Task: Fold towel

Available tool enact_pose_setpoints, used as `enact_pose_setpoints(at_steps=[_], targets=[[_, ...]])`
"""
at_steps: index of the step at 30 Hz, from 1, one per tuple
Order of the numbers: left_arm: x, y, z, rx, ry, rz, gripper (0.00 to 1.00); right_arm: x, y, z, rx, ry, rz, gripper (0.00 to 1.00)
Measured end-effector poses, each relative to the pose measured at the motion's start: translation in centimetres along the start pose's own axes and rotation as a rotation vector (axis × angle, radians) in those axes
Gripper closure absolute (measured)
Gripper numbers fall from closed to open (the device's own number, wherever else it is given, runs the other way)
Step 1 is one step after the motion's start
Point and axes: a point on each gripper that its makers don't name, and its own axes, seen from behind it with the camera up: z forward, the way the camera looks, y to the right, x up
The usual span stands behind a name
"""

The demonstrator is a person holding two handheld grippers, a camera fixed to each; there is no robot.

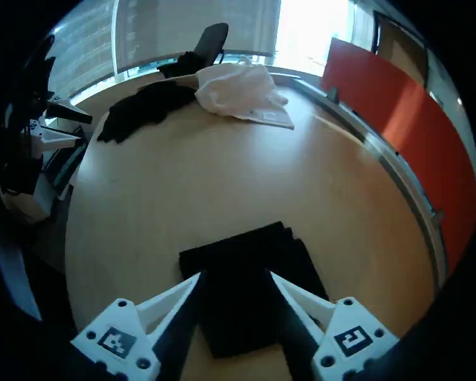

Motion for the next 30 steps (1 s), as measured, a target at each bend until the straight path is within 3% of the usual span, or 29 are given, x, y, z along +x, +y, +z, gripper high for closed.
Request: enact_pose_setpoints(at_steps=[8, 30], targets=[[0.3, 0.1, -0.1, -0.001, 0.003, 0.003, 0.08, -1.3, -0.1, 0.0, -0.023, -0.002, 0.051, 0.27], [1.0, 0.6, 0.2, -0.015, 0.006, 0.023, 0.08, -8.5, -1.5, -1.6, -0.071, -0.071, 0.182, 0.27]])
